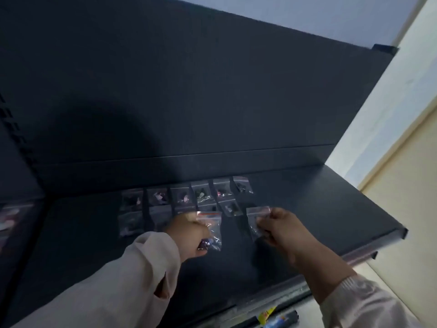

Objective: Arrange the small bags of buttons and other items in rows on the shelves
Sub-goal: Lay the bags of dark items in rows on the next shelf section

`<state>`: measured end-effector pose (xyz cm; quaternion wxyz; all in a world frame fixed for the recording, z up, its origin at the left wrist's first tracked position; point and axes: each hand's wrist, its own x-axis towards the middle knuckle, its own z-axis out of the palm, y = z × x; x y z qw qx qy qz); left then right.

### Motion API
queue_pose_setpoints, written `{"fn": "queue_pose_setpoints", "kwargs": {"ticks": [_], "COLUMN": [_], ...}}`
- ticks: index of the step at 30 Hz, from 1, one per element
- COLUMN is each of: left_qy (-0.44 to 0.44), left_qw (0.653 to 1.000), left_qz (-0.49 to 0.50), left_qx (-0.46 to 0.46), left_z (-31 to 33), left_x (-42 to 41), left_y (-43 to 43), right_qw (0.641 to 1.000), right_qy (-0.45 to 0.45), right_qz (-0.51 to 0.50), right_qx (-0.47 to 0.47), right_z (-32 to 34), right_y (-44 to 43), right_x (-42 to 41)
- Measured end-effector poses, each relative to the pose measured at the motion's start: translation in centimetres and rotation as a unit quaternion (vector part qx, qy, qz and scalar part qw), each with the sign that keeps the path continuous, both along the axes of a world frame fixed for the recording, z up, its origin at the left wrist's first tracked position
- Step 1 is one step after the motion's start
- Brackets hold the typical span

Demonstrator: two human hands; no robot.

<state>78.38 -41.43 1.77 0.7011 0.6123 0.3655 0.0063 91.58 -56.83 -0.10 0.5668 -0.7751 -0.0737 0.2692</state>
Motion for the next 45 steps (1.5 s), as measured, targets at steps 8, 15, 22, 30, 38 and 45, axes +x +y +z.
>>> {"fn": "queue_pose_setpoints", "kwargs": {"ticks": [8,15,22,30,38,45], "left_qy": [0.019,0.024,0.024,0.003,-0.01,-0.018], "left_qw": [0.994,0.986,0.981,0.976,0.972,0.967], "left_qz": [0.073,0.142,0.166,0.195,0.217,0.238], "left_qx": [0.082,0.085,0.1,0.099,0.091,0.09], "left_z": [-0.5,-1.6,-2.3,-2.5,-2.1,-2.0], "left_x": [5.7,7.4,8.9,9.5,9.3,8.5], "left_y": [-3.0,-4.0,-4.9,-5.2,-5.0,-4.5], "right_qw": [0.993,0.874,0.742,0.671,0.647,0.682], "right_qy": [-0.083,-0.372,-0.516,-0.487,-0.497,-0.504], "right_qz": [0.053,0.193,0.391,0.496,0.517,0.482], "right_qx": [-0.066,-0.245,-0.175,-0.259,-0.258,-0.221], "right_z": [-2.1,-2.5,-5.2,-4.6,-4.3,-4.4], "right_y": [1.3,1.2,-1.8,-1.7,-1.2,-1.0], "right_x": [9.0,11.2,12.3,12.0,12.7,13.0]}}
